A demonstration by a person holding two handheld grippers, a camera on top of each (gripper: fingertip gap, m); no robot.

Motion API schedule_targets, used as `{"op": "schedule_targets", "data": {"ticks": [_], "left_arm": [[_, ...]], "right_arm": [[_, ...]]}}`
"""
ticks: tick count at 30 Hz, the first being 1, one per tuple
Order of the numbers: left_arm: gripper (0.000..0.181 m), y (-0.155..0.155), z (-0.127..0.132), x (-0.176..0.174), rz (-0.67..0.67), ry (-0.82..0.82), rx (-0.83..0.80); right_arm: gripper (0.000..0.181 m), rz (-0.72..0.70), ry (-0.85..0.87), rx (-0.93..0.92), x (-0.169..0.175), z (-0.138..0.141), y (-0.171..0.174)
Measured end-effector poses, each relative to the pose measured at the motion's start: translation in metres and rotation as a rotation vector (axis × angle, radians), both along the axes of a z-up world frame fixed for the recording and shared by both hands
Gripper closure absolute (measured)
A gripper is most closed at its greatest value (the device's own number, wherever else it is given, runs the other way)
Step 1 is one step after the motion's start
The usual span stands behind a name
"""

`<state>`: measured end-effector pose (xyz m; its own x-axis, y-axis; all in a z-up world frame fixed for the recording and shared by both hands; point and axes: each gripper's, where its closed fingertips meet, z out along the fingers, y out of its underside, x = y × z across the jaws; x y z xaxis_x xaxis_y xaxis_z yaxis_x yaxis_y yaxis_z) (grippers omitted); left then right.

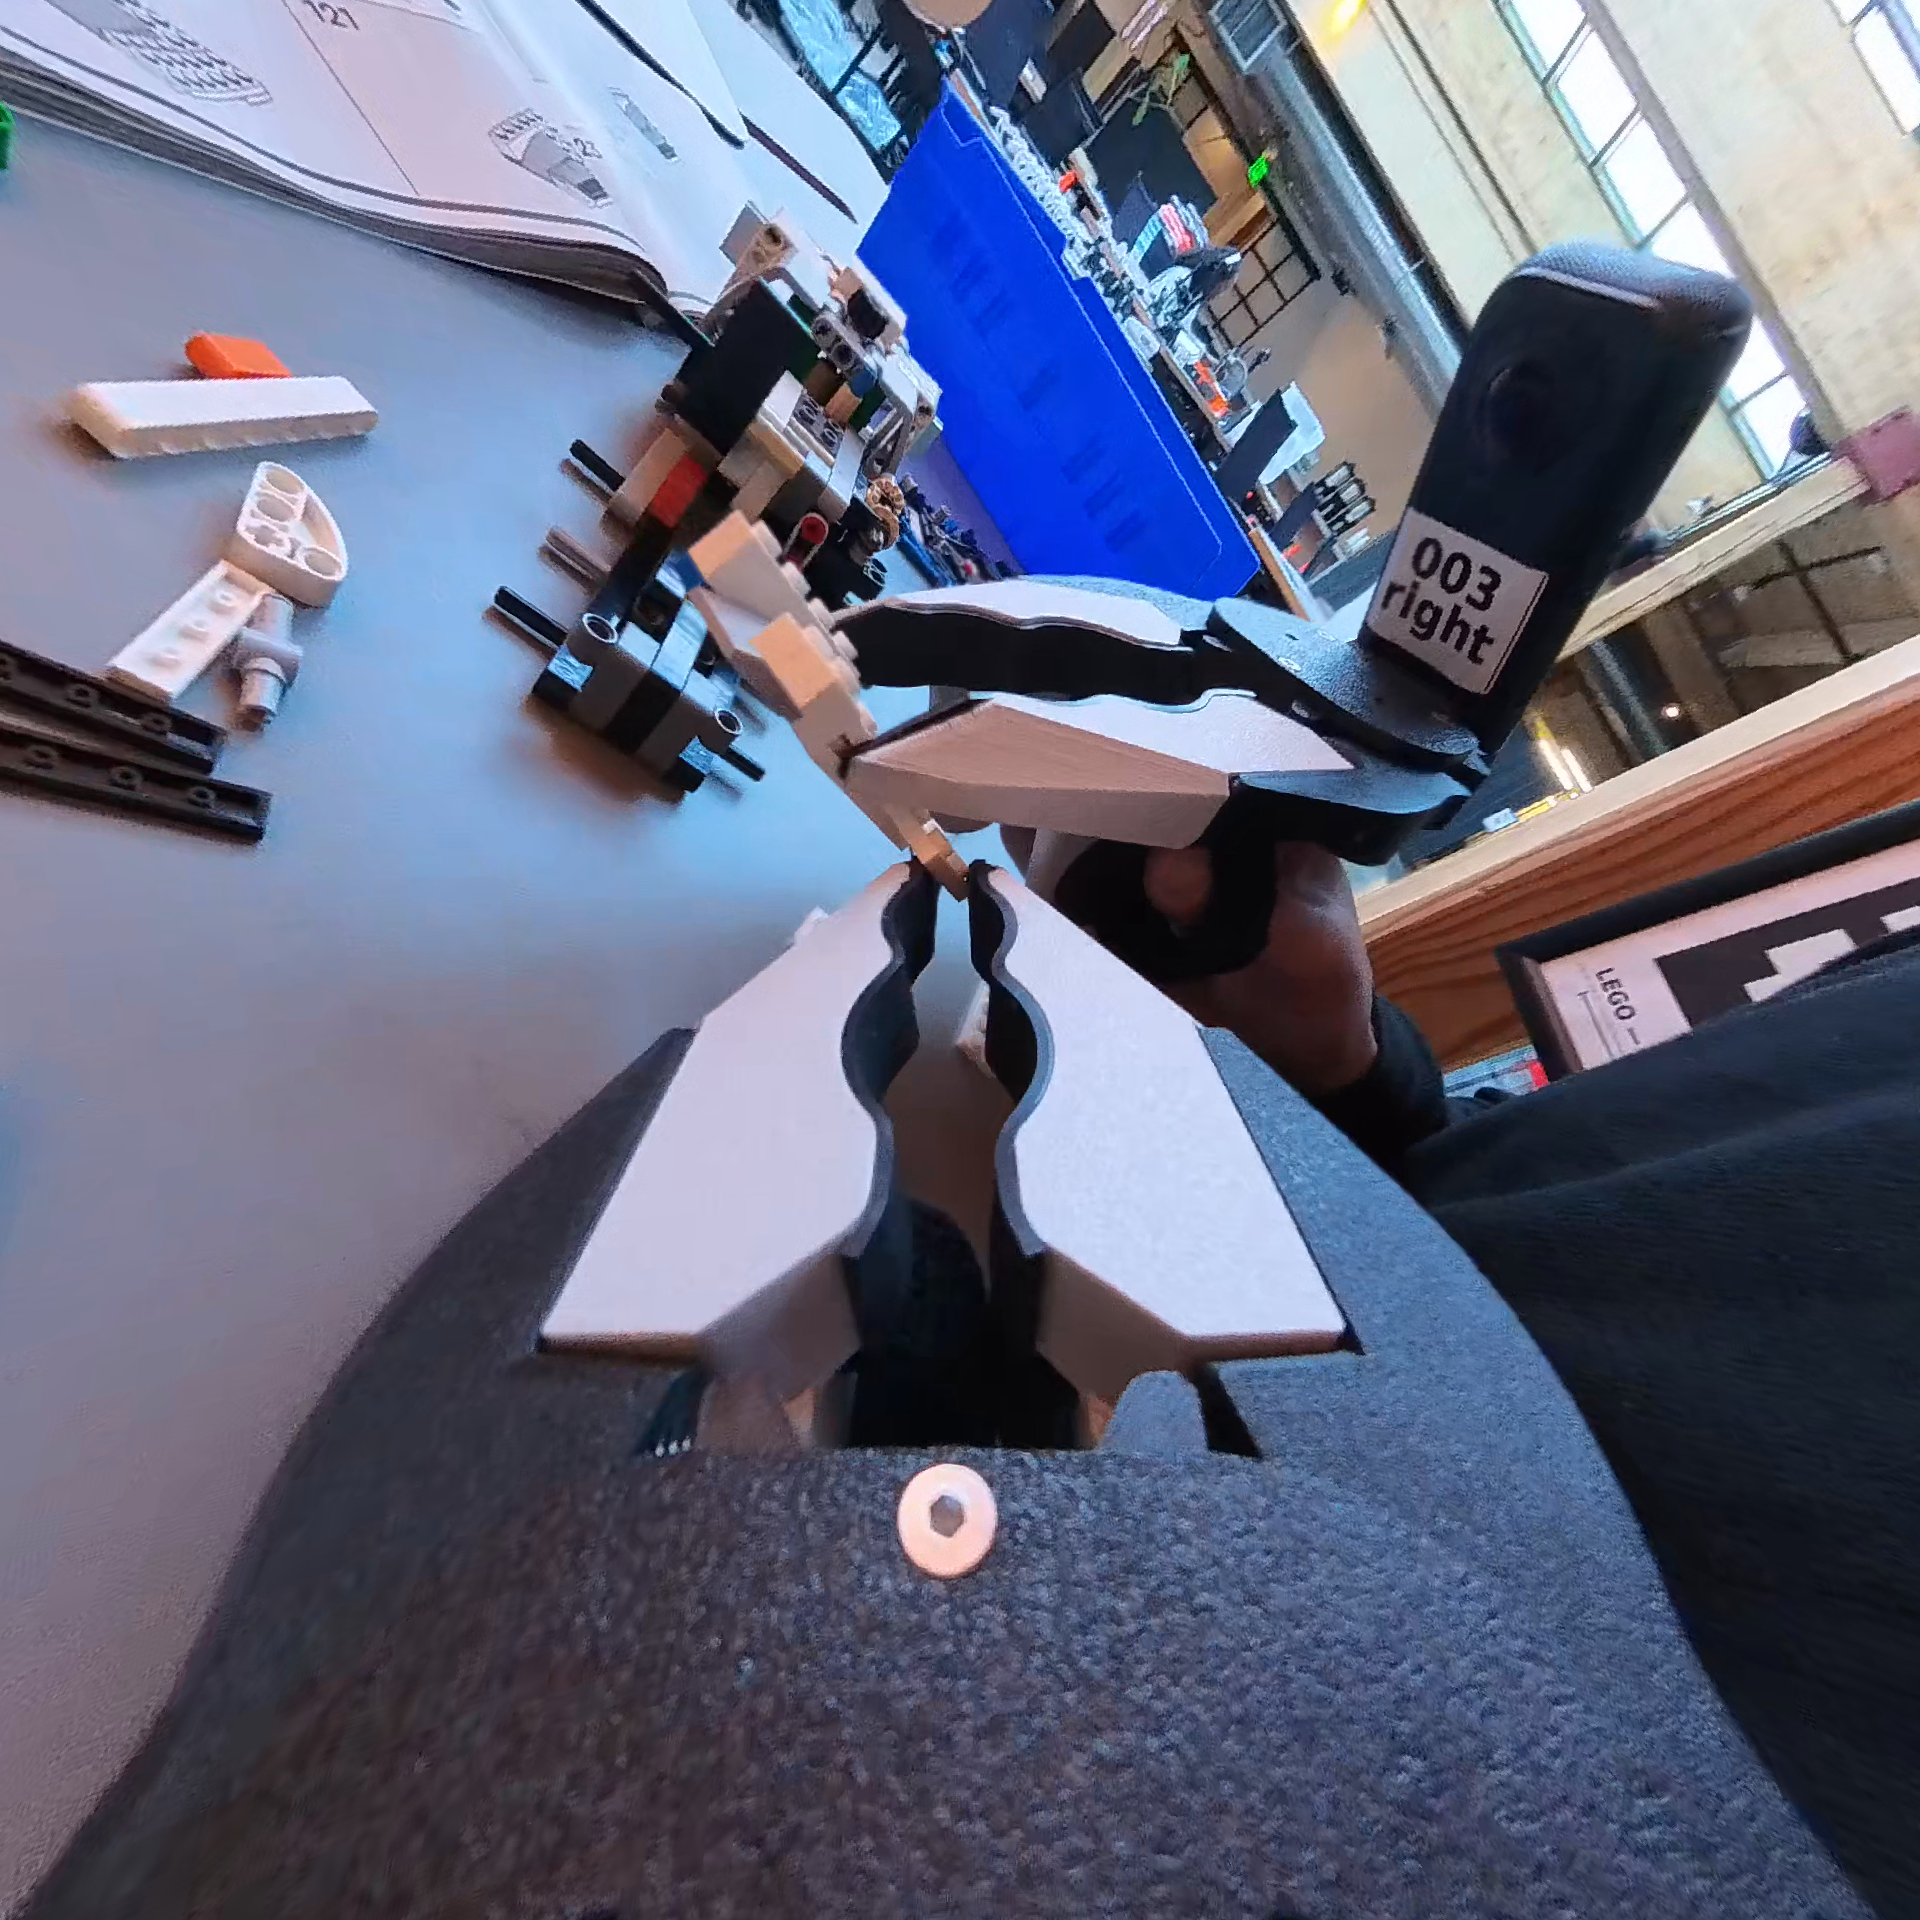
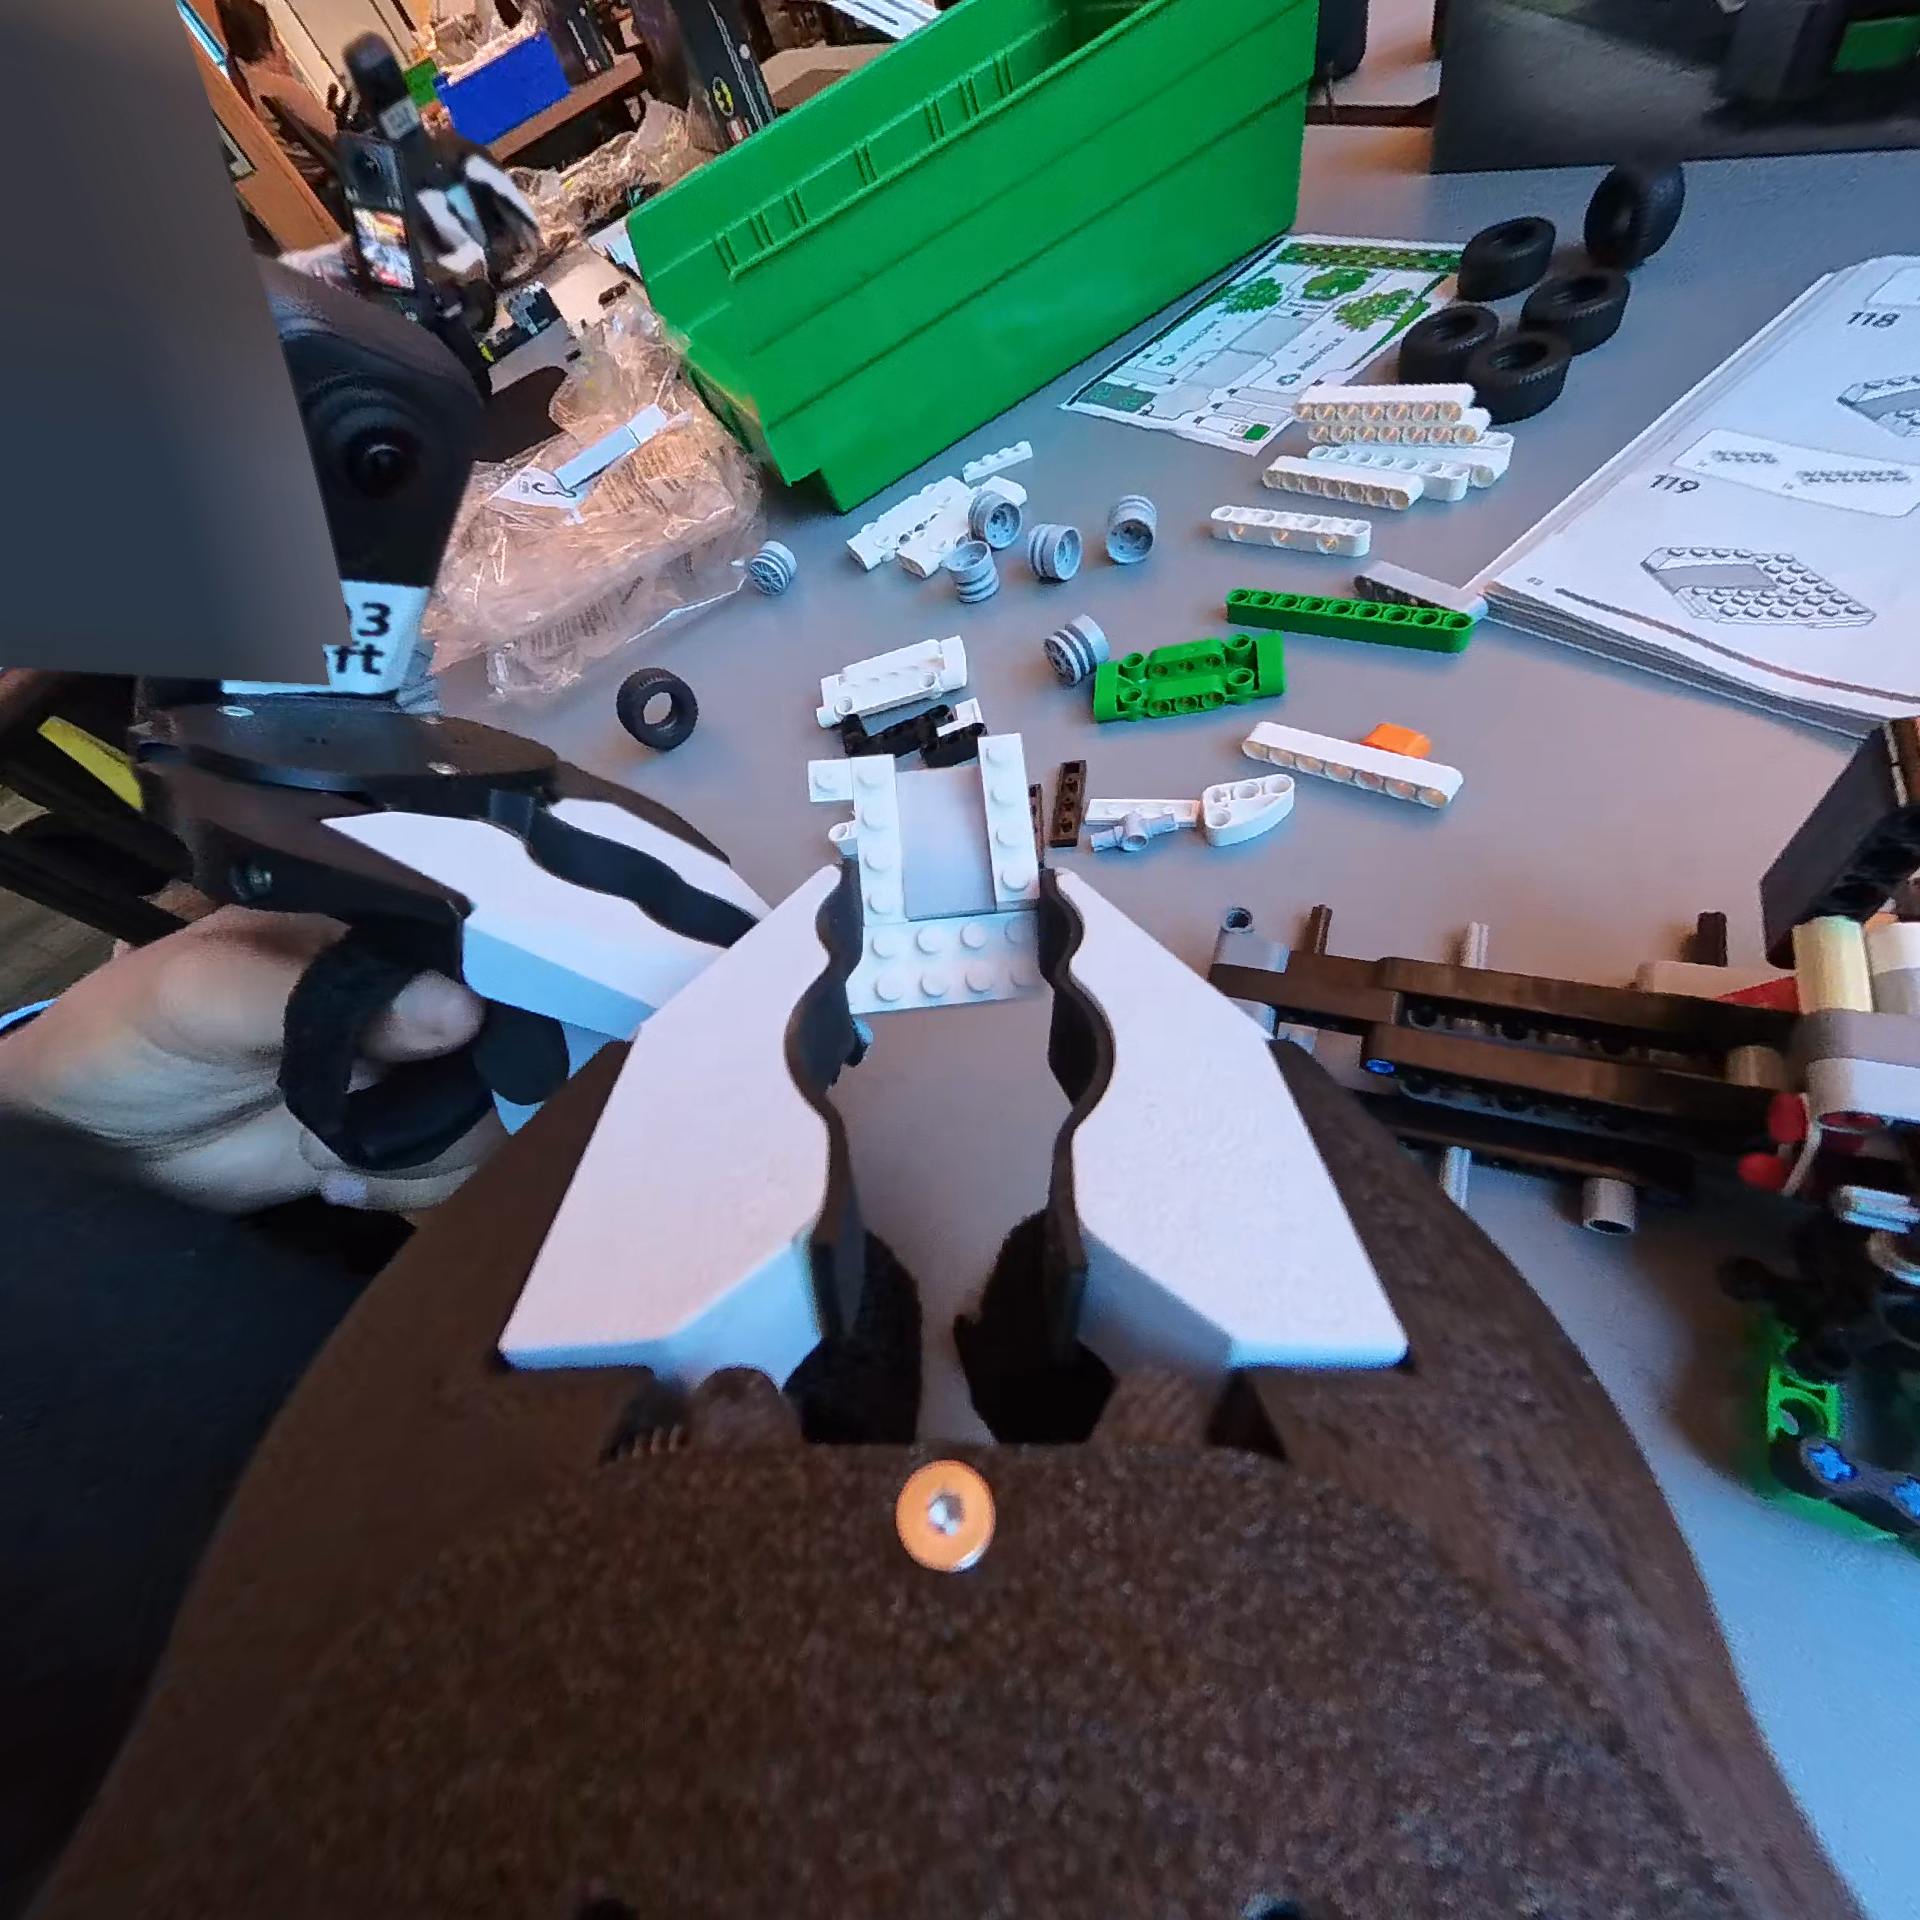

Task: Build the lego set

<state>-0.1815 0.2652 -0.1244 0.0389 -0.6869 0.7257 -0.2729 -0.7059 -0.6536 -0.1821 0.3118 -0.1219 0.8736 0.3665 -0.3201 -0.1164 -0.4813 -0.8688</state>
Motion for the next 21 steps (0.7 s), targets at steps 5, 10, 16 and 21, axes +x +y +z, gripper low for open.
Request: {"op": "schedule_targets", "data": {"ticks": [5, 10, 16, 21], "left_arm": [[0.178, 0.000, -0.001, -0.002, -0.010, -0.011, -0.087], [0.178, -0.001, -0.005, -0.004, -0.019, 0.005, -0.080], [0.179, -0.001, -0.012, -0.008, -0.024, 0.046, -0.064], [0.179, 0.010, -0.028, -0.032, -0.036, 0.163, 0.050]], "right_arm": [[0.148, 0.006, 0.002, -0.013, 0.000, -0.001, -0.002], [0.149, 0.011, 0.019, -0.026, 0.001, -0.003, -0.004], [0.150, 0.020, 0.018, -0.038, 0.004, -0.005, -0.008], [0.150, 0.063, -0.030, -0.015, 0.018, 0.000, -0.011]]}}
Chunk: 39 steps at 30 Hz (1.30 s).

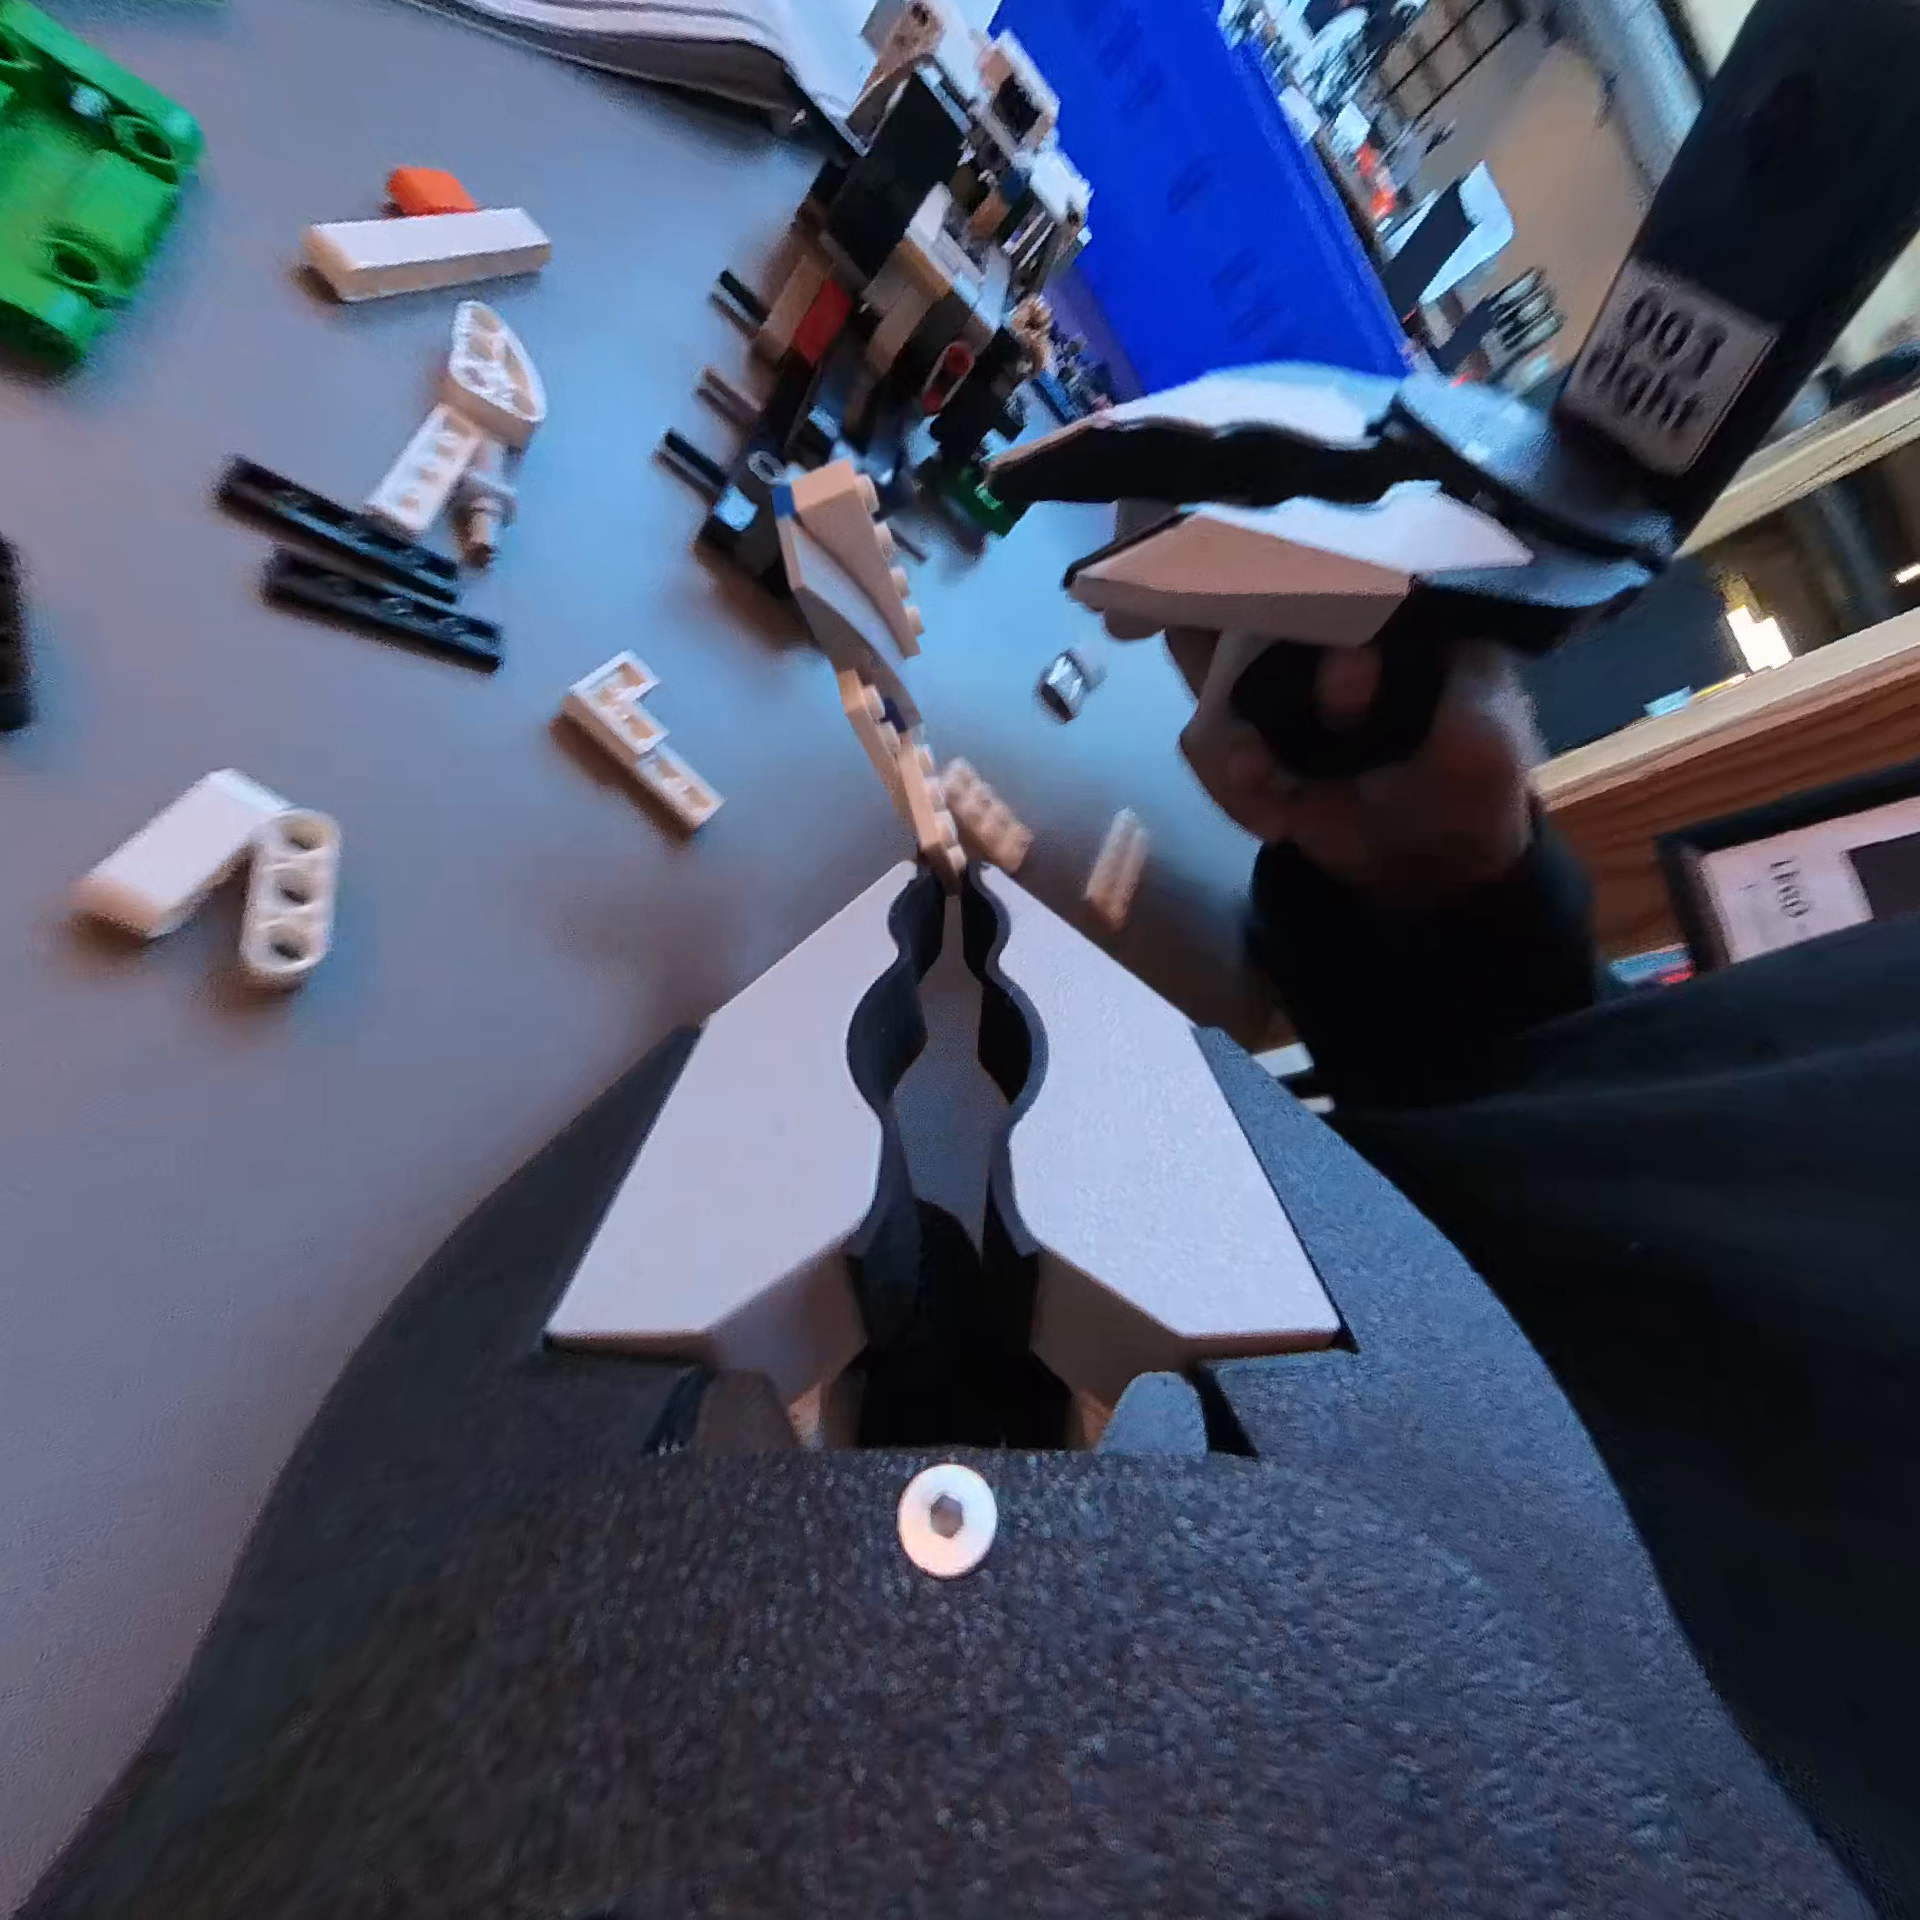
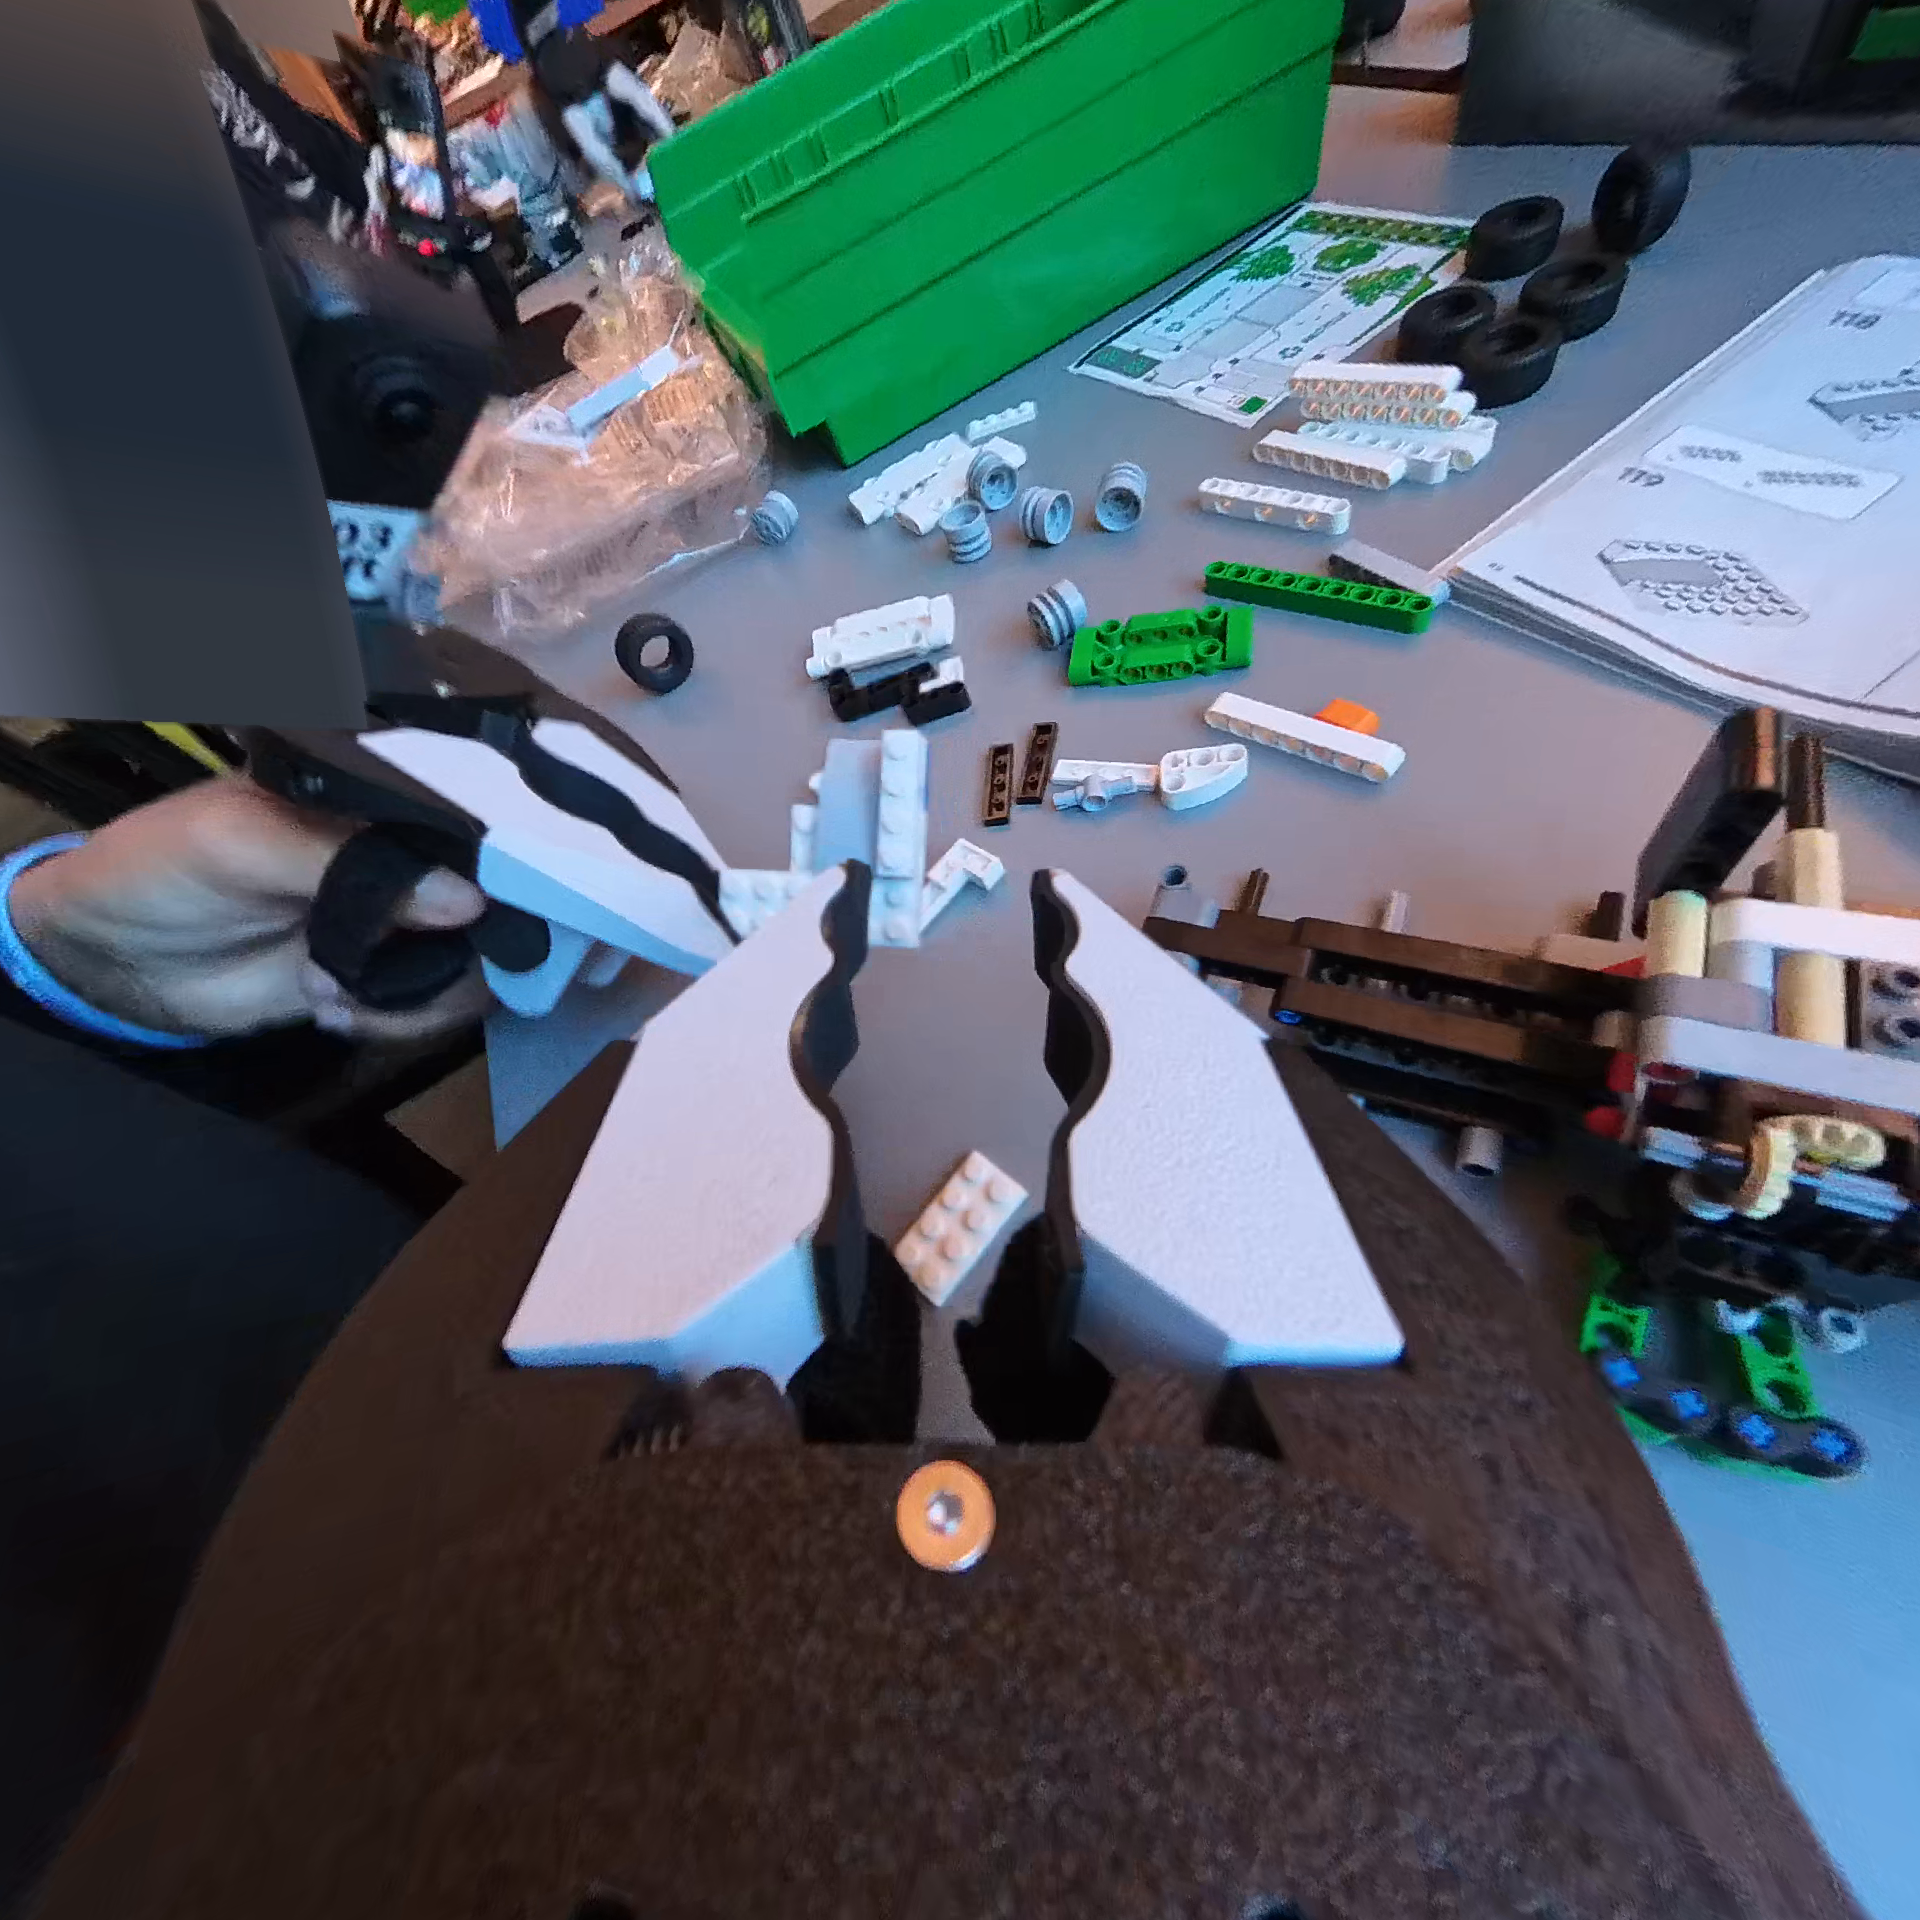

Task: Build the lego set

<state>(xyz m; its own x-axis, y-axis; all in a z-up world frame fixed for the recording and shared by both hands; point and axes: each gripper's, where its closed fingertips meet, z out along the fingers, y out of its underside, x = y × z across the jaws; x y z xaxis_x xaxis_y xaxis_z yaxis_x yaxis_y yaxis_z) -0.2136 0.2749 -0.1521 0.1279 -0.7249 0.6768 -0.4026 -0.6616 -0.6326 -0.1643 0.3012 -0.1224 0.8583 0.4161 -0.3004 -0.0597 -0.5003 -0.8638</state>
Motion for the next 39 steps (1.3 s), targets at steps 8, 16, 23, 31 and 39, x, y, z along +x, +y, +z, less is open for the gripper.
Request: {"op": "schedule_targets", "data": {"ticks": [8, 16, 23, 31, 39], "left_arm": [[0.180, 0.019, -0.015, -0.053, -0.036, 0.135, 0.097], [0.180, 0.037, -0.018, -0.067, -0.017, 0.142, 0.184], [0.179, 0.028, -0.014, -0.062, -0.194, 0.145, 0.478], [0.179, 0.006, 0.004, -0.059, -0.360, 0.034, 0.537], [0.154, 0.018, 0.050, -0.043, -0.118, -0.261, 0.301]], "right_arm": [[0.154, 0.290, -0.263, -0.153, -0.018, -0.033, 0.016], [0.153, 0.548, -0.519, -0.096, -0.036, -0.056, 0.019], [0.152, 0.551, -0.408, -0.001, -0.056, -0.013, 0.026], [0.159, 0.686, -0.071, -0.018, -0.087, 0.007, 0.007], [0.166, 0.456, 0.253, 0.067, -0.075, 0.051, 0.016]]}}
